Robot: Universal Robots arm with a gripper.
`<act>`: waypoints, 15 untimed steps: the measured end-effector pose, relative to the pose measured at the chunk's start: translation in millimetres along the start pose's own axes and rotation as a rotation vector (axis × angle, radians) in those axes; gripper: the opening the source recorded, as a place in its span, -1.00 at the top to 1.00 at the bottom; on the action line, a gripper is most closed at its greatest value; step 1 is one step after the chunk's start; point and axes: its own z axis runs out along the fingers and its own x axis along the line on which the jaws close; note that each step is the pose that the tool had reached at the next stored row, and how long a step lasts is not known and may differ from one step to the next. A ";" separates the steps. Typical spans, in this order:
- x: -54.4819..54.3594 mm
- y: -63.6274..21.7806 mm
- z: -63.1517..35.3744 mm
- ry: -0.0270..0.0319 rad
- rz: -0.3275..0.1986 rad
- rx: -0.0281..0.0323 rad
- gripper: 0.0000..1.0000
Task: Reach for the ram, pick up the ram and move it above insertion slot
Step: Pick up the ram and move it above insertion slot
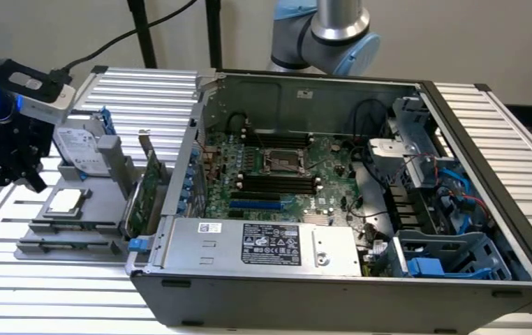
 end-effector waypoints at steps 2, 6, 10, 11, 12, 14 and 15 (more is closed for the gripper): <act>0.0 0.0 1.3 0.0006 -0.038 -0.0004 0.79; 0.0 -0.1 3.7 0.0017 -0.110 -0.0013 0.79; 0.1 -0.1 6.1 0.0026 -0.183 -0.0015 0.79; 0.1 -0.2 6.6 0.0028 -0.201 -0.0013 0.79; 0.1 -0.2 7.2 0.0029 -0.218 -0.0008 0.79; 0.3 -0.2 8.3 0.0029 -0.247 -0.0003 0.79; 0.4 -0.2 8.9 0.0031 -0.260 -0.0002 0.79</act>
